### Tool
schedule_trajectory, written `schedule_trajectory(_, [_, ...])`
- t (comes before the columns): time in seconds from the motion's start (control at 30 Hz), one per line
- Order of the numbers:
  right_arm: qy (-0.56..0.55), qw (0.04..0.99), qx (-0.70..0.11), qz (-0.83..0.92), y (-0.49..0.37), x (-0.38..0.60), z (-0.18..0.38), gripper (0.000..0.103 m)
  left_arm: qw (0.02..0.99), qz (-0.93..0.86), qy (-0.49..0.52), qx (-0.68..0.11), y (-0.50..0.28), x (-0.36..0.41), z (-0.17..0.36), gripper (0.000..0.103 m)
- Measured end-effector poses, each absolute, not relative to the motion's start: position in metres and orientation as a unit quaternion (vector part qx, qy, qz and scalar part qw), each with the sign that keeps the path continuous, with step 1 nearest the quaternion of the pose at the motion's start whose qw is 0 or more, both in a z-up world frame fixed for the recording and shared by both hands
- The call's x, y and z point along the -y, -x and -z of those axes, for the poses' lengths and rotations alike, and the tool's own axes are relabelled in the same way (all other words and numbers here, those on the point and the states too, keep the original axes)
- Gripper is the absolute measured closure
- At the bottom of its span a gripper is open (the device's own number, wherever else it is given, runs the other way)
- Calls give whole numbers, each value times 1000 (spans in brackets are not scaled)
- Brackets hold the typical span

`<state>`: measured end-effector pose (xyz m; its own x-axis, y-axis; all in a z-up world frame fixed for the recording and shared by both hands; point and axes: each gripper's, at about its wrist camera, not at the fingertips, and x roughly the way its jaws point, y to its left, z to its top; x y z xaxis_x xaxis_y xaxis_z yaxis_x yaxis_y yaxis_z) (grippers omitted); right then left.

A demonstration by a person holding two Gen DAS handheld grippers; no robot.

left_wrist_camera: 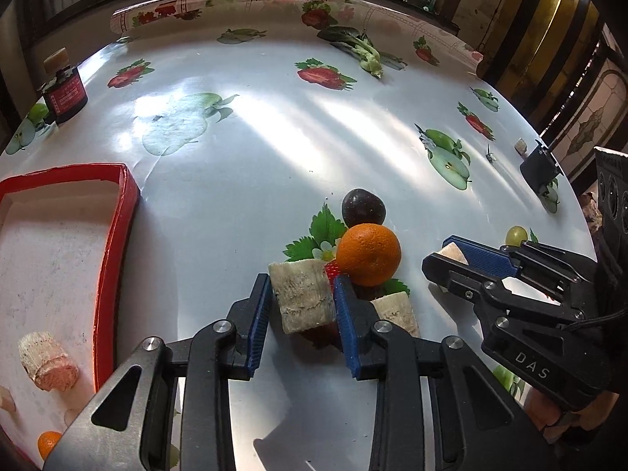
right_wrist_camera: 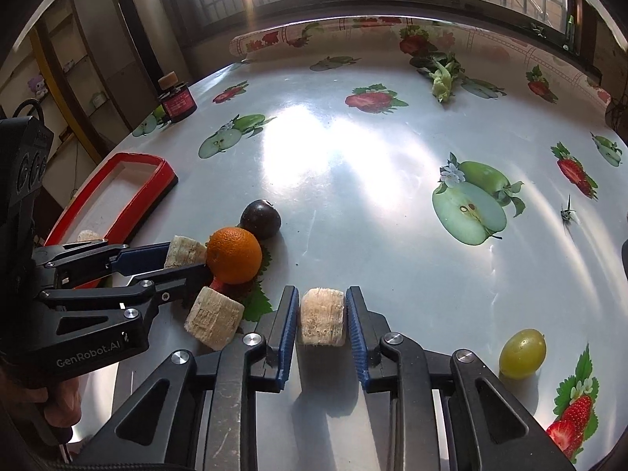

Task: Organize fruits
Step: 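Close the left tool on a beige cork block while the right grasps another cork cylinder, then carry the cork block into the tray with the left tool while the right carries the cylinder there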

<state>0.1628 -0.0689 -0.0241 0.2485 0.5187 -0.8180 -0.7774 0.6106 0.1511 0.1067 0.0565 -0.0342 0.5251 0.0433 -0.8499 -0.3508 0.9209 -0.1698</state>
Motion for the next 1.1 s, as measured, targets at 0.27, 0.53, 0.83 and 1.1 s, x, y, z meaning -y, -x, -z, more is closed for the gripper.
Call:
schedule_trajectory(0.27, [119, 784, -441, -420, -156, 85, 10, 78, 861, -112, 166, -468, -93, -53, 28, 77])
schedule_trajectory(0.53, [109, 788, -423, -434, -134, 97, -12, 78, 868, -119, 164, -454, -63, -47, 13, 77])
schedule_trajectory(0.83, [107, 787, -401, -457, -104, 88, -34, 78, 879, -136, 167, -426, -20, -52, -10, 77])
schedule_trajectory(1.1, [114, 782, -387, -476, -80, 74, -47, 78, 886, -149, 170, -405, 8, -60, -25, 77])
